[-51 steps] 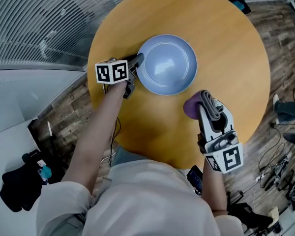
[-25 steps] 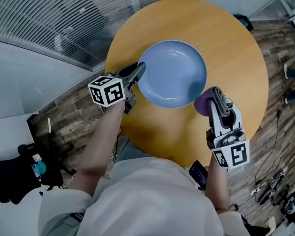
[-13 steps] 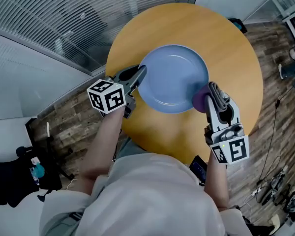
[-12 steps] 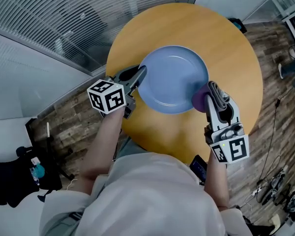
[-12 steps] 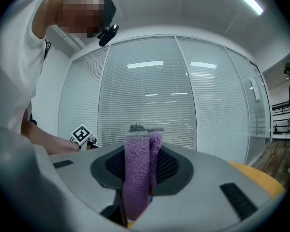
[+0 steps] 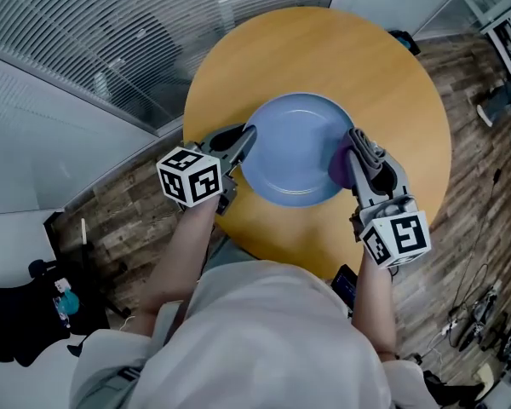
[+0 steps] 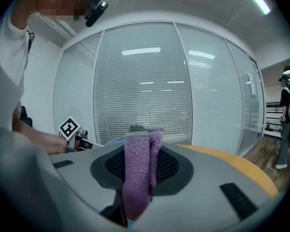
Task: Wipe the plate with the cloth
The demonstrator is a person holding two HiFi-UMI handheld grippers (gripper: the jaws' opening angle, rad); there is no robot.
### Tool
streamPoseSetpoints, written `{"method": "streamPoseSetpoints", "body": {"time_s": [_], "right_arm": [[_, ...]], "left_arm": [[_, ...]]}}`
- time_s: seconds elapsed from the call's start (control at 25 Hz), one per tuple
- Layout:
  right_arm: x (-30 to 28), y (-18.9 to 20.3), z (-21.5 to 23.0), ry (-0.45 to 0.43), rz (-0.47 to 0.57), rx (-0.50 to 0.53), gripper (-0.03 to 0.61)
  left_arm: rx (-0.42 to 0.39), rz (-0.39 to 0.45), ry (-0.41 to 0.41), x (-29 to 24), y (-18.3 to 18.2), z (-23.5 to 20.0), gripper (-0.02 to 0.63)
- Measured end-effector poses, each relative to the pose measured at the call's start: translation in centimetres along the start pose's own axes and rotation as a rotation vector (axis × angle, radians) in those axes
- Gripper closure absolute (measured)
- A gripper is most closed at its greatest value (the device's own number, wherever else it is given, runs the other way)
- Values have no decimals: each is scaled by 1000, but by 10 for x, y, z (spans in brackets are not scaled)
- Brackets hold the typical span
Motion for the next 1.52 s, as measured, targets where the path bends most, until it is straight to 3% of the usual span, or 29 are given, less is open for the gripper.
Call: {"method": "streamPoseSetpoints", "body": {"time_s": [0.2, 0.36, 0.76, 1.2, 1.52], "right_arm": [[-5, 10, -2, 20, -53, -3, 474], [-9, 9, -4, 13, -80, 53, 474], [-23, 14, -25, -32, -230, 418, 472], [-38, 26, -35, -70, -380, 649, 472], [-45, 33, -42, -86, -420, 663, 472]], "left_arm": [[-31, -33, 17, 3, 11, 7, 577], [-44, -53, 25, 2, 14, 11, 577], [-71, -105, 47, 4, 18, 16, 577], [-97, -143, 75, -1, 18, 25, 577], [-139, -161, 99, -2, 19, 35, 577]]}}
Point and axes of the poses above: the fingertips, and each gripper's own axes: x backward along the fingers, z to its right, y out of its underside, the point moved 5 cm from there along x, backward along the fingers, and after that the axes turned 6 degrees about z, right-handed, at the moved point
